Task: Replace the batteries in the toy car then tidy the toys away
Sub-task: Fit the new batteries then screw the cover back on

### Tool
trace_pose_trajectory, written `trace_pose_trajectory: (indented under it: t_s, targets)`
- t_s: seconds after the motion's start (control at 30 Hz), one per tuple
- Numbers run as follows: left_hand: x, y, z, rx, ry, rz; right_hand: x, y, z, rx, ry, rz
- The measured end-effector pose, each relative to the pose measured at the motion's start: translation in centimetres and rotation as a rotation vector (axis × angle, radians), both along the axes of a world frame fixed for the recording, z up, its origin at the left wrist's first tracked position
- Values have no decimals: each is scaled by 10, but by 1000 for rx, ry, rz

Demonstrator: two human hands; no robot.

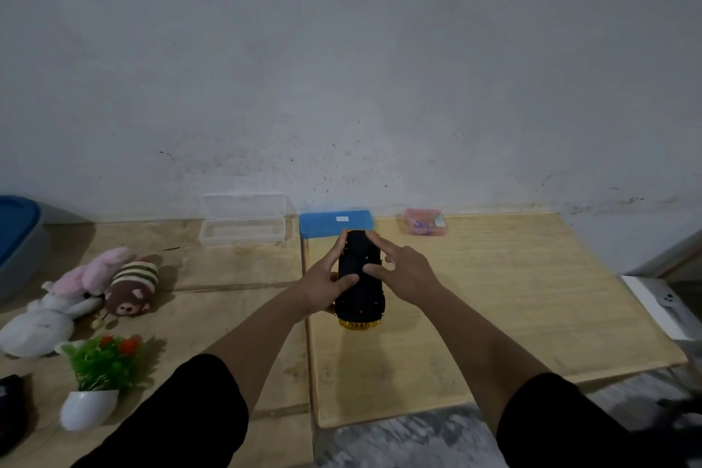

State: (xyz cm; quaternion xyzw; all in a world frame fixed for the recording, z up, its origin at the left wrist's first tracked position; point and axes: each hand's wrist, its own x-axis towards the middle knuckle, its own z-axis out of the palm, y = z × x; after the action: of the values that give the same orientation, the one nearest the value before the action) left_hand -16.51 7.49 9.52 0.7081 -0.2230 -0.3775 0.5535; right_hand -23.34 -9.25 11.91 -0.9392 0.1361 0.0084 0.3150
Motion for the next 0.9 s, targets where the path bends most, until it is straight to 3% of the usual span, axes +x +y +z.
trace_pose_trajectory:
  t_s: [0.43, 0.5, 0.63, 0.77, 0.9]
  targets:
    - [-17, -26, -9, -10, 138, 184, -4, -27, -11, 380, -46, 37]
    - [-21, -30, -9, -3, 130, 211, -3, -34, -13, 306, -24, 72]
    - [-32, -34, -14, 63, 28, 287, 5, -39, -17, -65, -43, 52]
    - [-45, -38, -26, 94, -49, 332, 8, -36, -17, -55, -6, 114]
    - [-57, -44, -29, 126, -83, 391, 9, -38, -23, 83, 30, 110]
